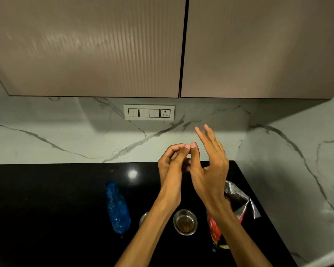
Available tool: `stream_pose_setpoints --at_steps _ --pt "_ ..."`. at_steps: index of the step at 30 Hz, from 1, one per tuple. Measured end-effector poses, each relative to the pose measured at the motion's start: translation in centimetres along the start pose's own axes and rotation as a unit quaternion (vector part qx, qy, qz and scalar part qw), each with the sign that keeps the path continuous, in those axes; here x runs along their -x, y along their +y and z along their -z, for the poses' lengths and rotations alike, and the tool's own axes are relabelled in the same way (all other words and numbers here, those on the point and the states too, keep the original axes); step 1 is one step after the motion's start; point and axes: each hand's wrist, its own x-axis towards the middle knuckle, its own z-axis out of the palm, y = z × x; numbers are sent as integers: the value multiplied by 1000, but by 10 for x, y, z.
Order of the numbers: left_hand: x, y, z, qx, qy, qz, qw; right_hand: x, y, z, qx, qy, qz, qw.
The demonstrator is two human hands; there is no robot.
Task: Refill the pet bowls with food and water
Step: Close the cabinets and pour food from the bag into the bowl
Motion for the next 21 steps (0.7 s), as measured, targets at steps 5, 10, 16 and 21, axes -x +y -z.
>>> stream_pose_setpoints --at_steps 5,10,16,21 --pt "33 -14 -4 6 3 26 1000 29 -2 30 11 -11 -33 999" --pt "63 -27 -8 1 -5 39 999 55 -3 55 3 -11 -63 998" --pt "92 -44 -13 0 -19 55 998 82 1 85 -9 -26 -97 995" --pt "105 -63 -16 -11 -23 77 997 100 17 105 -18 -44 -133 990"
